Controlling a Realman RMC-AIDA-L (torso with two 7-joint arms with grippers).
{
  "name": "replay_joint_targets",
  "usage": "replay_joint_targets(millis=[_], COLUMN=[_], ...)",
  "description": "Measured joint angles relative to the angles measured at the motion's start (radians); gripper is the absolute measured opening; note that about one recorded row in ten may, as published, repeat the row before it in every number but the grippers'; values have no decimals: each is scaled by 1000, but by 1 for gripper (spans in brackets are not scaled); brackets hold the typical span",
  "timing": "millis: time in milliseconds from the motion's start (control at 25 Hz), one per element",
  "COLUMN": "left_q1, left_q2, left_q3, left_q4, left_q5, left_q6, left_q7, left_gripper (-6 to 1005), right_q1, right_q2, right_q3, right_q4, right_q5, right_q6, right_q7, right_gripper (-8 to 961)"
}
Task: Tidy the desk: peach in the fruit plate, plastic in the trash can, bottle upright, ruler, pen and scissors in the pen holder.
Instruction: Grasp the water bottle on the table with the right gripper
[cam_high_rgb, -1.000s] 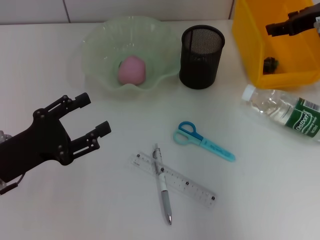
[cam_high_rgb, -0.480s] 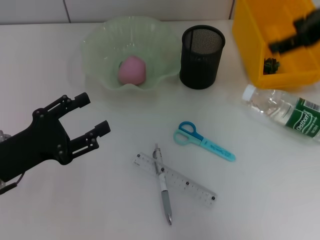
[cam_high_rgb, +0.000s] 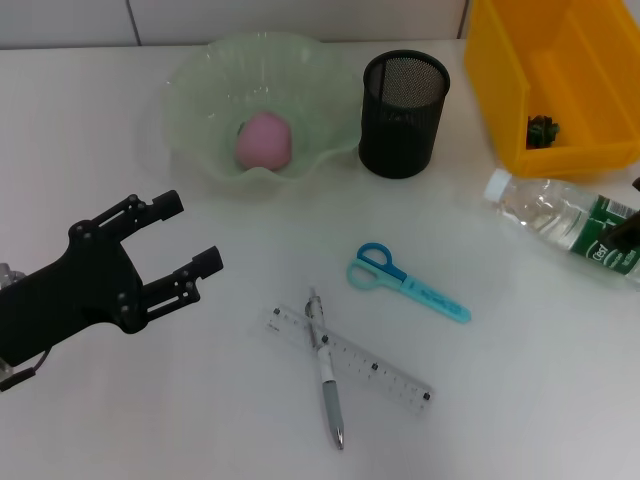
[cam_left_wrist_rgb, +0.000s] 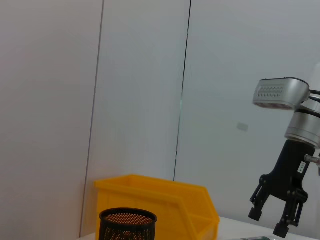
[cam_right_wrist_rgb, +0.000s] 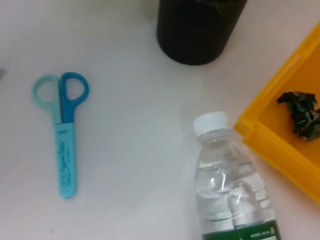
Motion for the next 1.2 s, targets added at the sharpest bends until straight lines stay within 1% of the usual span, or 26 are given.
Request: replay_joint_targets(millis=[80,280,400,440,640,880,1200], left_q1=[-2,-4,-6,-10,-12,-14,-14], left_q2=[0,0,0,0,0,0,-1], left_q3=[0,0,0,0,2,2,3], left_q4=[1,5,4,1,1,0,0], left_q5=[1,2,2,2,2,2,2], left_q6=[0,-1,-1,-1,-4,-5,-12], left_q7=[-3,-12,-13,-13,-13,-13,-13], left_gripper=[795,795,794,794,794,794,794], right_q1=[-1,3,21,21,40,64,88], right_q2=[-1,-6,-6,-6,-7,-7,-1], right_q3=[3,8,8,8,8,8,9], right_q4=[6,87,163,163,243,309,388], right_q5=[0,-1,-15,-15,-41,-50,-52], right_q6=[8,50,110,110,183,214,250], right_q7=[-13,-91,-92,-92,-89,-85,-78], right_gripper=[840,839,839,839,838,836,835])
